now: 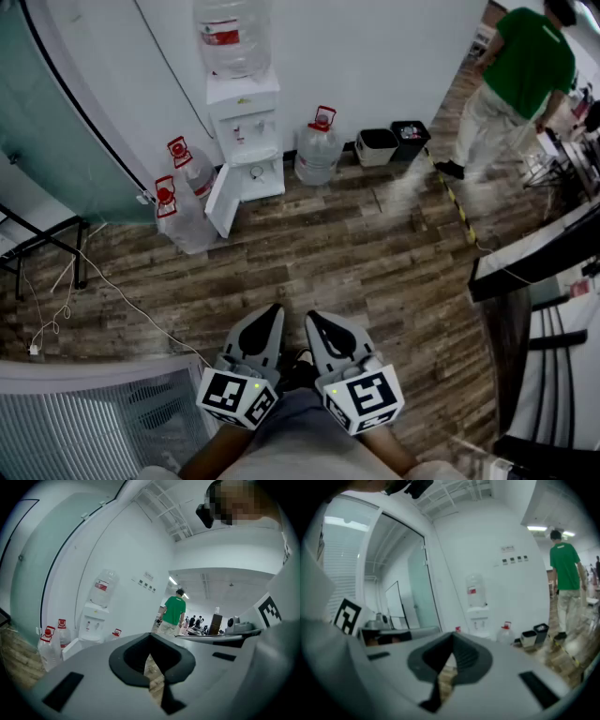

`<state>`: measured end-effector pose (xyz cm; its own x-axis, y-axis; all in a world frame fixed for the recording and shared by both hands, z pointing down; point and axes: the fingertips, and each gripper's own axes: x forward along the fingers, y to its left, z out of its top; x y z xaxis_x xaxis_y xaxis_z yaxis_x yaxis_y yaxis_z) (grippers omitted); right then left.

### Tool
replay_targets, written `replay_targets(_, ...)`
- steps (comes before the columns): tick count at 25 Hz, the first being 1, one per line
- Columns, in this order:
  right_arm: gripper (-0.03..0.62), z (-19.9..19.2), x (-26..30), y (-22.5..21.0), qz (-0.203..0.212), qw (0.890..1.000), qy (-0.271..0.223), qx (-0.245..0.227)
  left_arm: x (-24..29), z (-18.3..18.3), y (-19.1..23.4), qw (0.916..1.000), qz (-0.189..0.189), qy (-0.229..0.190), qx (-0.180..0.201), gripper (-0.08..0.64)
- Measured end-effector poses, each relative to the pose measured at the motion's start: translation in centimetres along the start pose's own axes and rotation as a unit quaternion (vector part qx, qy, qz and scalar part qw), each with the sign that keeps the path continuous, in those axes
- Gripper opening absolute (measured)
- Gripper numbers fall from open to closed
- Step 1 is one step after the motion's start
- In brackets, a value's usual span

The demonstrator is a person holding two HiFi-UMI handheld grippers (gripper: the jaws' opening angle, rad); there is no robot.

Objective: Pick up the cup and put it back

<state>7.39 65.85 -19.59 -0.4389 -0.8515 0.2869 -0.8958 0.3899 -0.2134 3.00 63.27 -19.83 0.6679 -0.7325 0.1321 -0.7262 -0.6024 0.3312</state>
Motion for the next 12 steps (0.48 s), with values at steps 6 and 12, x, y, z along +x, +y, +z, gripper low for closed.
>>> replay_targets(6,0.022,-0.2,-0.4,-0.4,0.002,1.000,0.003,-0.001,0.2,-0.5,-0.4,1.0000,0.007,0.003,0.005,0.006)
replay_targets(12,0.023,0.3,-0.3,-1.0,0.007,1.000,-0.008,0.005,1.1,0.1,-0.8,0.9992,0.026,0.000,0.030,0.006)
